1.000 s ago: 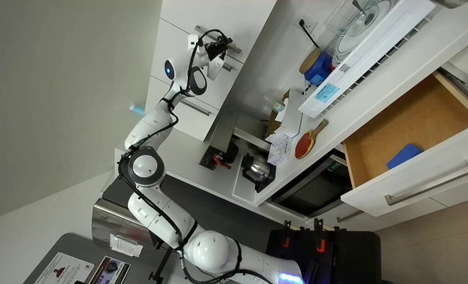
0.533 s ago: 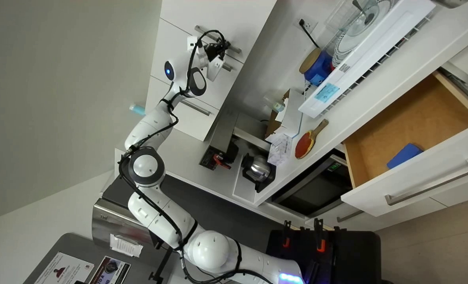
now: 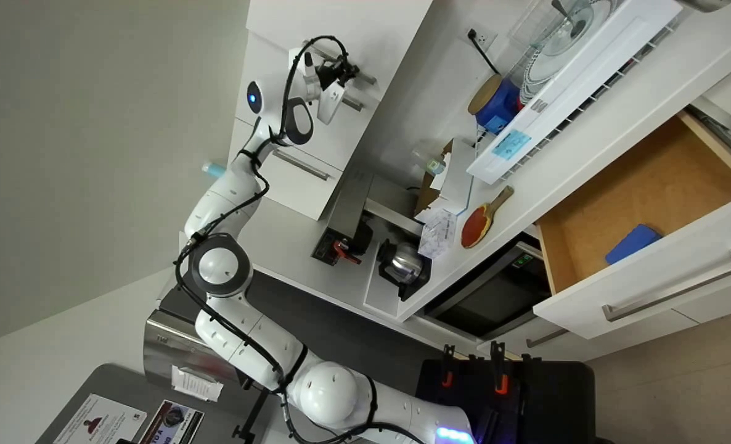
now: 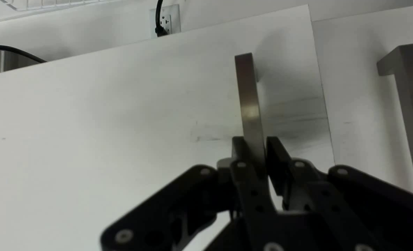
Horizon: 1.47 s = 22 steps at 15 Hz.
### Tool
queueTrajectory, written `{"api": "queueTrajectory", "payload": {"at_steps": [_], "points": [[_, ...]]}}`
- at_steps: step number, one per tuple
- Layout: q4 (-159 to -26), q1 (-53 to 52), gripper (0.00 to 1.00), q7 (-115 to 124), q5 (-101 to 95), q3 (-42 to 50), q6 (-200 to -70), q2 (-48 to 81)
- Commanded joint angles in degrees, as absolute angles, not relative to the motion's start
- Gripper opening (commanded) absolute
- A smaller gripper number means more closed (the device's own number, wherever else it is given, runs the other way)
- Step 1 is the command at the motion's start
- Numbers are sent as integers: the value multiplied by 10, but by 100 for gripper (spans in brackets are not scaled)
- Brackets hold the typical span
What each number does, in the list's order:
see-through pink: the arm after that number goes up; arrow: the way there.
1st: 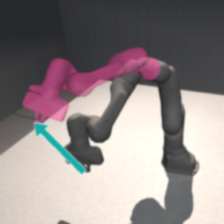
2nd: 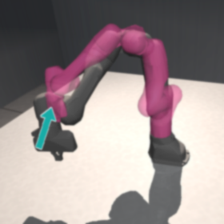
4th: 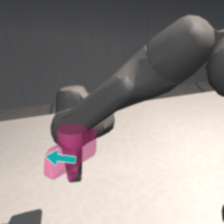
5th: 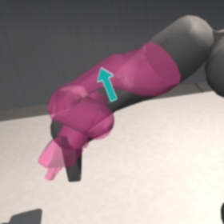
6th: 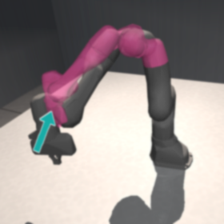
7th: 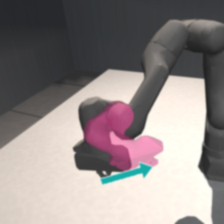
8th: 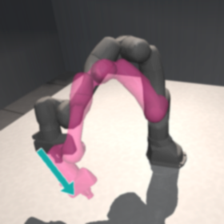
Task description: Open the top cabinet door on the right
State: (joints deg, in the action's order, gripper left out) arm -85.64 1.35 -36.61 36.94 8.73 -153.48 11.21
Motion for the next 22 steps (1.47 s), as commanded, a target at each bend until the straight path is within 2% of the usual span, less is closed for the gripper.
{"api": "queueTrajectory", "payload": {"at_steps": [1,8,15,22], "points": [[-848,64,5,-426,421,103,-1470,88],[-821,136,5,-533,530,110,-1330,94],[-835,176,5,-593,578,130,-1252,80],[-831,227,5,-688,613,181,-1132,78]]}}
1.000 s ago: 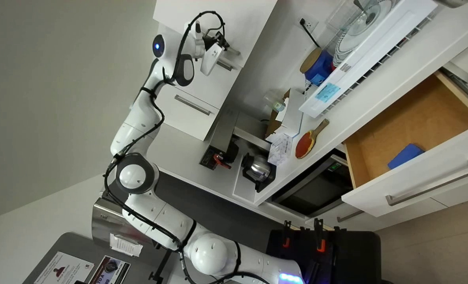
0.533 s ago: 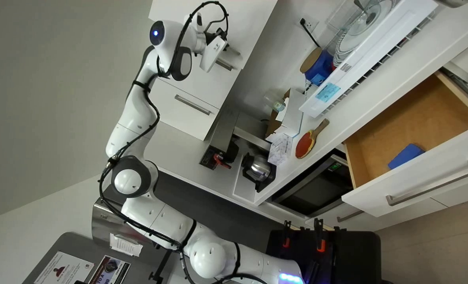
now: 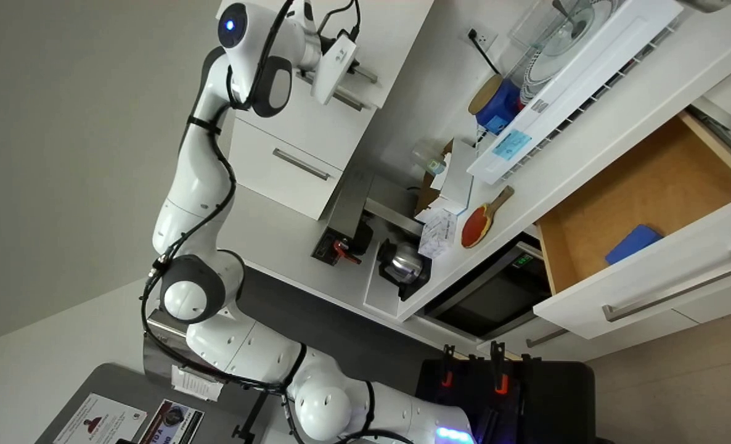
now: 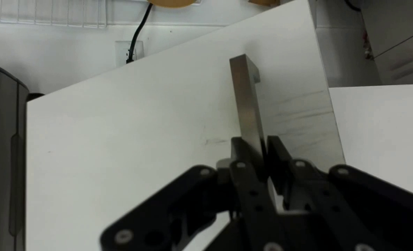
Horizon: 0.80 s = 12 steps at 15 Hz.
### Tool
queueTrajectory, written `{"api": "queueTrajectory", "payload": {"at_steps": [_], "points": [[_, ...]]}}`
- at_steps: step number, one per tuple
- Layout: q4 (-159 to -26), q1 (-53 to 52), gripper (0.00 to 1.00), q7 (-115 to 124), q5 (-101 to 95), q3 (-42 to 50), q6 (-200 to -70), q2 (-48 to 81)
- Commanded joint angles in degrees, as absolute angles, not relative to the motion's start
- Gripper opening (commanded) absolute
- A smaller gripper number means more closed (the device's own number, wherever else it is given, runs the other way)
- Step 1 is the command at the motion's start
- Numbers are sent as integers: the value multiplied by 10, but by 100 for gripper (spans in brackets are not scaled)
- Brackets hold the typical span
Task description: Open the top cabinet door on the right
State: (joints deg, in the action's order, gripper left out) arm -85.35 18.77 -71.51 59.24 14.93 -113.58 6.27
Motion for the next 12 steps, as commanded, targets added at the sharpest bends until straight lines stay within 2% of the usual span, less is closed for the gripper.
{"api": "queueTrajectory", "payload": {"at_steps": [1,9,10,12], "points": [[-823,236,5,-704,619,190,-1120,85],[-784,260,5,-691,639,206,-1166,120],[-784,259,44,-668,636,206,-1182,120],[-787,257,51,-629,632,204,-1189,113]]}}
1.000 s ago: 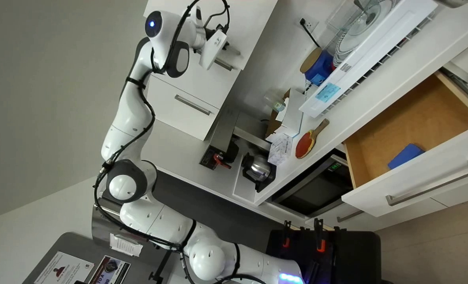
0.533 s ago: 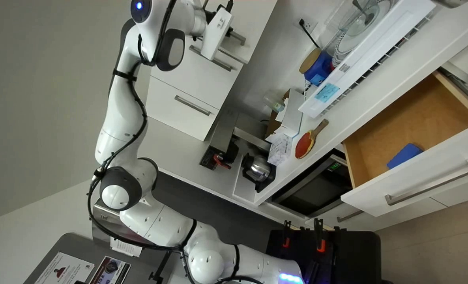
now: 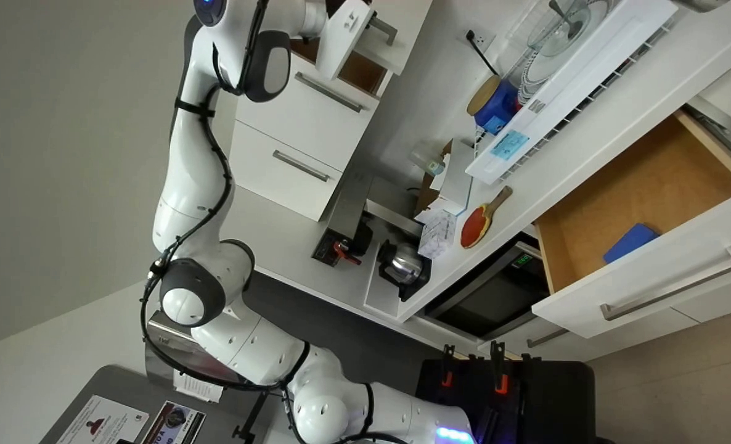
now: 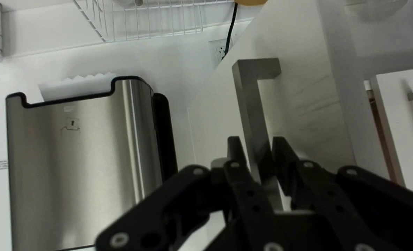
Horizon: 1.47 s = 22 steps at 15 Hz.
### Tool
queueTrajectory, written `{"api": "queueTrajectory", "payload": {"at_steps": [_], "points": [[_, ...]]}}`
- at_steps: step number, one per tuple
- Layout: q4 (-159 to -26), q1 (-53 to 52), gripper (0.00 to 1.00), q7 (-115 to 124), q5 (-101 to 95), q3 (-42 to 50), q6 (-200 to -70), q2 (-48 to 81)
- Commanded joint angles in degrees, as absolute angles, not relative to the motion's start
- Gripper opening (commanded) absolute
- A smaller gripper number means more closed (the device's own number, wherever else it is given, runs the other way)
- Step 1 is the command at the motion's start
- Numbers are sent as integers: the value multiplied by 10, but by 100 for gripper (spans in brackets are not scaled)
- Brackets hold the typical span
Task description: Open the top cabinet door on the right
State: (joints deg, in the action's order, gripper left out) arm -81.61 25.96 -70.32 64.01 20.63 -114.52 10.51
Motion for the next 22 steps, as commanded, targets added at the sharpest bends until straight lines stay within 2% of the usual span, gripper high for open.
{"api": "queueTrajectory", "payload": {"at_steps": [1,6,7,10,14,18,22], "points": [[-791,254,60,-609,626,203,-1205,109],[-831,229,95,-511,573,211,-1229,54],[-836,230,99,-492,565,213,-1222,46],[-834,237,100,-409,553,221,-1205,24],[-851,227,100,-288,497,221,-1281,-41],[-876,223,100,-168,310,174,-1340,-97],[-915,230,100,-62,102,98,-1331,-130]]}}
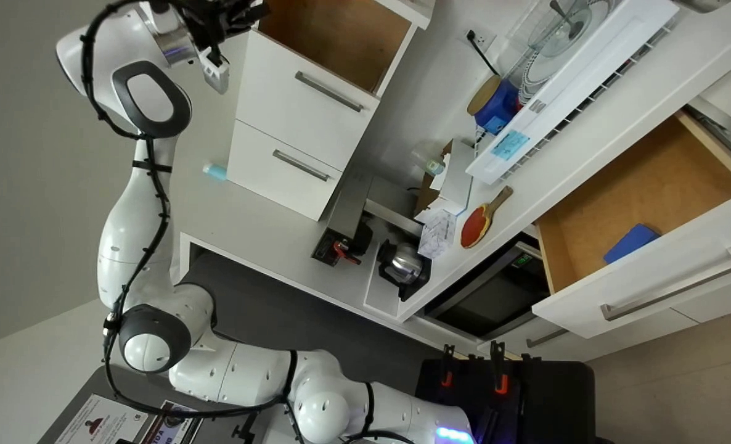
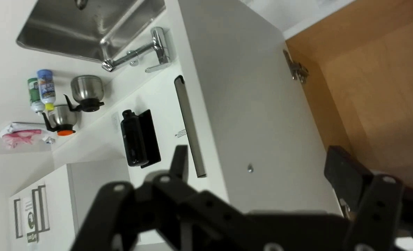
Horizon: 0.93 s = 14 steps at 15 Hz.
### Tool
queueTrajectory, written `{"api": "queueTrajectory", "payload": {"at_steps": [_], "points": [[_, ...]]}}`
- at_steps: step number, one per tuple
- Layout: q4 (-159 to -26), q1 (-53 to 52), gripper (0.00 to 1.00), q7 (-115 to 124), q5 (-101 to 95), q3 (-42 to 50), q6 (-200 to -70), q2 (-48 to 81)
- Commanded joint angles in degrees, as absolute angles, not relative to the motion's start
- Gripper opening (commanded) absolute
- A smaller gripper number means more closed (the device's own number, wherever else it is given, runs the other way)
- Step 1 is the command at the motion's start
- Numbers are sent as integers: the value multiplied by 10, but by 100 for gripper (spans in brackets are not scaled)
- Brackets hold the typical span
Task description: Open the top cabinet door on the right
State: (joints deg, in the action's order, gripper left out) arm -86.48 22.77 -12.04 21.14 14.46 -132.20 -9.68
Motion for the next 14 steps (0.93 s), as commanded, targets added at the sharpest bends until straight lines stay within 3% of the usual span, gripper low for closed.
{"api": "queueTrajectory", "payload": {"at_steps": [1,14], "points": [[-923,195,100,-42,59,110,-1321,-134],[-1039,89,100,-16,-39,67,-1246,-124]]}}
